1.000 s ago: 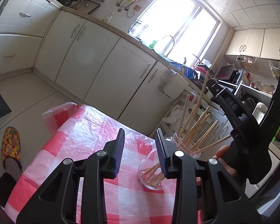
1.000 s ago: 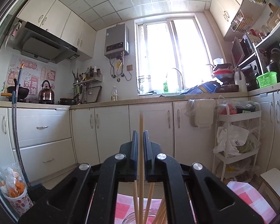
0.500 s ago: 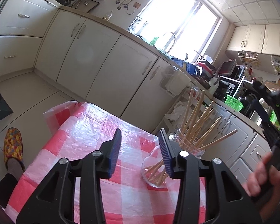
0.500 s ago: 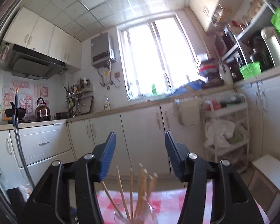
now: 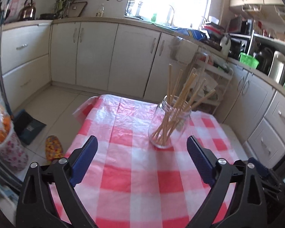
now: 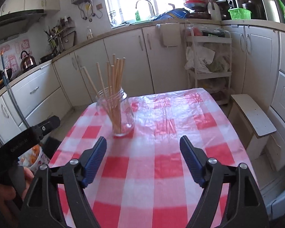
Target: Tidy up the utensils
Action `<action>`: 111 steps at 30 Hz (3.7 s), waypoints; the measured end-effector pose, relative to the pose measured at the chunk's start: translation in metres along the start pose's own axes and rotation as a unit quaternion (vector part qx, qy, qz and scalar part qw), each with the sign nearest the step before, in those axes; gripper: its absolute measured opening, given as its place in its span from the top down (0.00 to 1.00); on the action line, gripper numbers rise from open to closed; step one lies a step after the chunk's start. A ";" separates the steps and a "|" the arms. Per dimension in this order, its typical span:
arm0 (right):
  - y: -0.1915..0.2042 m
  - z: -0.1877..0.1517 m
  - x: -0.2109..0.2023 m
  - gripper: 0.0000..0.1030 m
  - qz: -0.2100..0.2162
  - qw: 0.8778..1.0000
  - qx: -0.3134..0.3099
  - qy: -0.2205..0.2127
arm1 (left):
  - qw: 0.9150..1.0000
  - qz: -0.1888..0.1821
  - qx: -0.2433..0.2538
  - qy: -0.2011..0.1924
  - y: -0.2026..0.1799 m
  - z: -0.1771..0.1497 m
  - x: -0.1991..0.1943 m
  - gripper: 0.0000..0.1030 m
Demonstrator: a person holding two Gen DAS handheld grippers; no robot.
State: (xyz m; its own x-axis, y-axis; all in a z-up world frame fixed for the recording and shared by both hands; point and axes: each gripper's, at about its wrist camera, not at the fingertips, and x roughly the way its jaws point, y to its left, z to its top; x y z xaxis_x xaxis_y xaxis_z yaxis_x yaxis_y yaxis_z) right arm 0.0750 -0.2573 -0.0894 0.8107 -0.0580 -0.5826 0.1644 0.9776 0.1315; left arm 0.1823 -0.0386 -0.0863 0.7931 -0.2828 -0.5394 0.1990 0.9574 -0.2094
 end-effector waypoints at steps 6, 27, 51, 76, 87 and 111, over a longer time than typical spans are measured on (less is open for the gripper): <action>0.003 0.003 -0.079 0.12 -0.016 1.000 0.012 -0.006 | 0.998 0.035 0.043 0.014 -0.018 -0.010 -0.080 0.07; 0.037 -0.056 -0.257 0.07 -0.006 0.998 0.029 0.049 | 0.997 0.033 0.047 0.044 -0.042 -0.051 -0.283 0.07; 0.052 -0.053 -0.291 0.07 0.008 1.000 0.010 0.013 | 0.997 0.070 0.020 0.012 -0.031 -0.053 -0.327 0.07; 0.056 -0.052 -0.291 0.07 0.009 1.000 0.010 0.011 | 0.997 0.068 0.024 0.013 -0.034 -0.053 -0.328 0.07; 0.055 -0.053 -0.291 0.07 0.009 1.000 0.010 0.011 | 0.997 0.068 0.025 0.013 -0.035 -0.052 -0.328 0.07; 0.056 -0.053 -0.291 0.07 0.009 1.000 0.010 0.011 | 0.997 0.068 0.024 0.014 -0.036 -0.052 -0.328 0.07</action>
State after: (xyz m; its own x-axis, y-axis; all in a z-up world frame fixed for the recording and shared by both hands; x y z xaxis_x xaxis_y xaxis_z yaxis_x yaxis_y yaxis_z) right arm -0.1815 -0.1747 0.0445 0.8012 -0.0357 -0.5974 0.1612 0.9742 0.1579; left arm -0.1148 0.0171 0.0561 0.7990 -0.1502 -0.5823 0.1178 0.9886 -0.0933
